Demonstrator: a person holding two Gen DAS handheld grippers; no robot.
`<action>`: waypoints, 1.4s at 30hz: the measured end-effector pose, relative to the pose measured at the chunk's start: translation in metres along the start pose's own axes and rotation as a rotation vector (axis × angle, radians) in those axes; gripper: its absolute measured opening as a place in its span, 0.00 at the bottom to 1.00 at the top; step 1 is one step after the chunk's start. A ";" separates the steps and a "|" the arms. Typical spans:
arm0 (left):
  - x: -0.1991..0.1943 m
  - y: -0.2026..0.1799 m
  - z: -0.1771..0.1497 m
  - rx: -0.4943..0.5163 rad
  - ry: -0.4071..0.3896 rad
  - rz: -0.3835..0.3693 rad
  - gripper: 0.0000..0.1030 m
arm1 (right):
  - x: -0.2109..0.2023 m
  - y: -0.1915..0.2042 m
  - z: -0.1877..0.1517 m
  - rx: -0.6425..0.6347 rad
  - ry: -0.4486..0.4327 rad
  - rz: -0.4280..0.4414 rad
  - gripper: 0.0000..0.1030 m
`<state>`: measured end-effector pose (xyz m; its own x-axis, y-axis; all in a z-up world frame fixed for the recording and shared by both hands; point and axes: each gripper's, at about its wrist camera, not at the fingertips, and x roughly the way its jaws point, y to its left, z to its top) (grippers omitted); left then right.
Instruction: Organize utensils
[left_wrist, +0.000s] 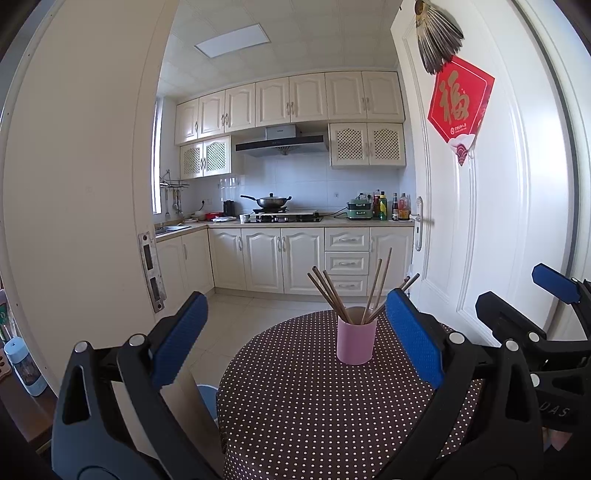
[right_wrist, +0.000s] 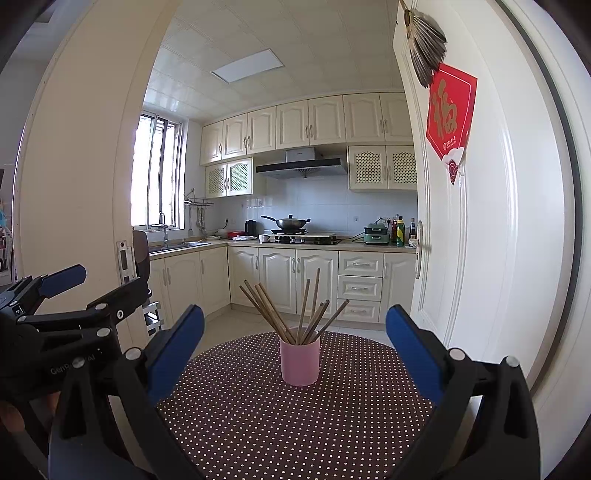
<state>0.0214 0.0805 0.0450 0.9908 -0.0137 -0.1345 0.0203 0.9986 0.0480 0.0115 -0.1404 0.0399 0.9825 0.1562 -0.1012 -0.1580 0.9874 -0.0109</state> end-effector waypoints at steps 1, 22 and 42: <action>0.000 0.000 0.000 -0.001 0.001 0.000 0.92 | 0.000 0.000 0.000 0.000 0.001 0.000 0.92; 0.017 0.001 -0.009 0.001 0.029 0.002 0.92 | 0.017 0.000 -0.006 0.015 0.026 0.003 0.92; 0.068 -0.008 -0.025 0.015 0.102 -0.004 0.92 | 0.063 -0.018 -0.023 0.039 0.088 -0.001 0.92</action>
<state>0.0857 0.0725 0.0108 0.9720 -0.0119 -0.2347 0.0271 0.9977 0.0615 0.0739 -0.1493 0.0106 0.9700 0.1539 -0.1882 -0.1514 0.9881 0.0278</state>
